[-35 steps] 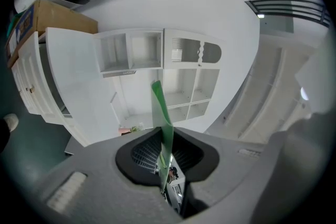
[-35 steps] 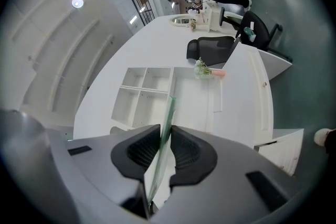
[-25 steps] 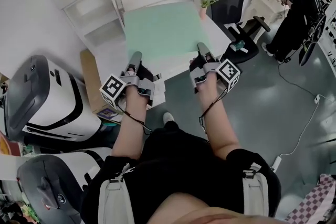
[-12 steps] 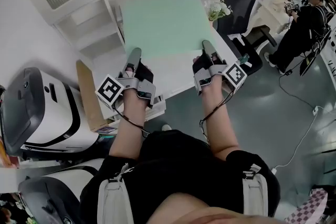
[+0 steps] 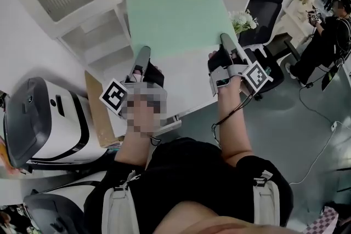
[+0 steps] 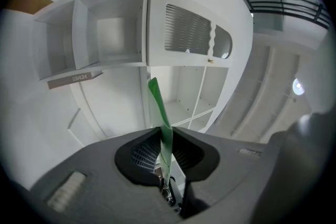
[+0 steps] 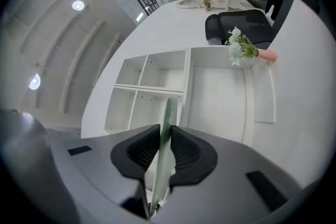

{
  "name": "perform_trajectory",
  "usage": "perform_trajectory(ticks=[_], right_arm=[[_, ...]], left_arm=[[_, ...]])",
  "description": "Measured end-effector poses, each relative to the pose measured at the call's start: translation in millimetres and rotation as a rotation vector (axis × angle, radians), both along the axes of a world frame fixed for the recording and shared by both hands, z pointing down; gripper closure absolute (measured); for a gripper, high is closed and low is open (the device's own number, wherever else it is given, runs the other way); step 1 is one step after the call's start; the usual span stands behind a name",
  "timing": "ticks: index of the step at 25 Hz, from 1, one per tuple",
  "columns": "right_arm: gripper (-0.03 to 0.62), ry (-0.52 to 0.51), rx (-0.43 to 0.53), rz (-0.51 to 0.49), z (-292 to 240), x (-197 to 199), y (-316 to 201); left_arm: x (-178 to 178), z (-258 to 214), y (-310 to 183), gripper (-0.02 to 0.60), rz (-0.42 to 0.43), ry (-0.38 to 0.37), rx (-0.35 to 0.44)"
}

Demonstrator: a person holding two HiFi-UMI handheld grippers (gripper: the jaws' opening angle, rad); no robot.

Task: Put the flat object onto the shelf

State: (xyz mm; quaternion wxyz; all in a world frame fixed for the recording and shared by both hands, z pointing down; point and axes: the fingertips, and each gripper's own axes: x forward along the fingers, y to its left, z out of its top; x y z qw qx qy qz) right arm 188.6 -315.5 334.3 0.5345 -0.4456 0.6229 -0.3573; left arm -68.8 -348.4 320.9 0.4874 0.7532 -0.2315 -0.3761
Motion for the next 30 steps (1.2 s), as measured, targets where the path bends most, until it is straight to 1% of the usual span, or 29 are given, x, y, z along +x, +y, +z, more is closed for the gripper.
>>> perform_trajectory(ticks=[5, 12, 15, 19, 22, 27, 30], right_arm=[[0.531, -0.001, 0.015, -0.023, -23, 1, -39], [0.531, -0.011, 0.071, -0.069, -31, -3, -45], [0.531, -0.003, 0.089, -0.091, -34, -6, -49], [0.531, 0.013, 0.105, -0.117, -39, -7, -54], [0.531, 0.01, 0.117, -0.145, -43, -2, -66], [0.531, 0.004, 0.107, -0.193, -49, 26, -102], [0.531, 0.005, 0.114, -0.225, -51, 28, -117]], left_arm=[[-1, -12, -31, 0.52, -0.024, 0.006, -0.02], [-5, -26, -27, 0.517, -0.068, 0.018, 0.035], [-8, -28, -27, 0.517, -0.089, 0.032, 0.045], [-9, -30, -26, 0.517, -0.118, 0.032, 0.055], [-4, -34, -32, 0.517, -0.144, 0.03, 0.065], [24, -43, -58, 0.515, -0.188, 0.01, 0.078], [25, -46, -66, 0.515, -0.222, 0.009, 0.083]])
